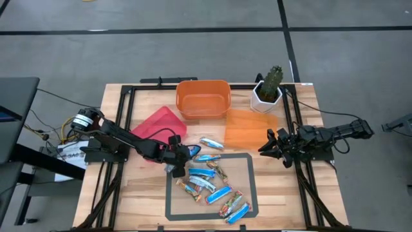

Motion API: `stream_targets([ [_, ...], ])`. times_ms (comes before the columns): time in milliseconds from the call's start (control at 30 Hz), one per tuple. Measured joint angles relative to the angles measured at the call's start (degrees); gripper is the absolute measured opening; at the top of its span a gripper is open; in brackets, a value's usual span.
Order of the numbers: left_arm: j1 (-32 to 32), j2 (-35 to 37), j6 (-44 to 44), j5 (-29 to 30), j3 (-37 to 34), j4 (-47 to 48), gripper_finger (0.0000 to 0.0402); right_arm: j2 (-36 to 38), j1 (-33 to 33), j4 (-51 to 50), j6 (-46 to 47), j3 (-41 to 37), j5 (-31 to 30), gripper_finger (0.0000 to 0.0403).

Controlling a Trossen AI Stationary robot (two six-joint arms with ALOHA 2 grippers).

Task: Pick and place Granola Bars by type
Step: Put the top right blue granola bar into the orange bin

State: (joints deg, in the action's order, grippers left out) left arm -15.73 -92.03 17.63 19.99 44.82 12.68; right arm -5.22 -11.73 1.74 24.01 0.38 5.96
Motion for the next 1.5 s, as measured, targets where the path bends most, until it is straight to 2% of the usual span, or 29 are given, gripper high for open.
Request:
stream_targets([
  [367,0.00,-0.16,1.73,-0.05,0.00,0.37,0.0169,-0.01,-0.02,0.01,0.01,0.00,0.01,0.0082],
  [600,-0.13,-4.51,2.51,-1.31,0.04,-4.05,0.0169,-0.01,-0.01,0.24,0.00,0.00,0.00,0.0082],
  [1033,0.07,-4.66,3.06,0.83,0.02,-4.59,0.0165,0.00,-0.01,0.02,0.01,-0.01,0.00,0.0082],
  [1133,0.07,-4.66,3.04,0.81,0.02,-4.54,0.0144,0.00,-0.01,0.02,0.02,0.00,0.00,0.0082],
  [1500,0.04,-4.66,2.14,0.83,0.02,-4.72,0.0031,0.00,-0.02,0.02,0.00,0.00,0.00,0.0082],
])
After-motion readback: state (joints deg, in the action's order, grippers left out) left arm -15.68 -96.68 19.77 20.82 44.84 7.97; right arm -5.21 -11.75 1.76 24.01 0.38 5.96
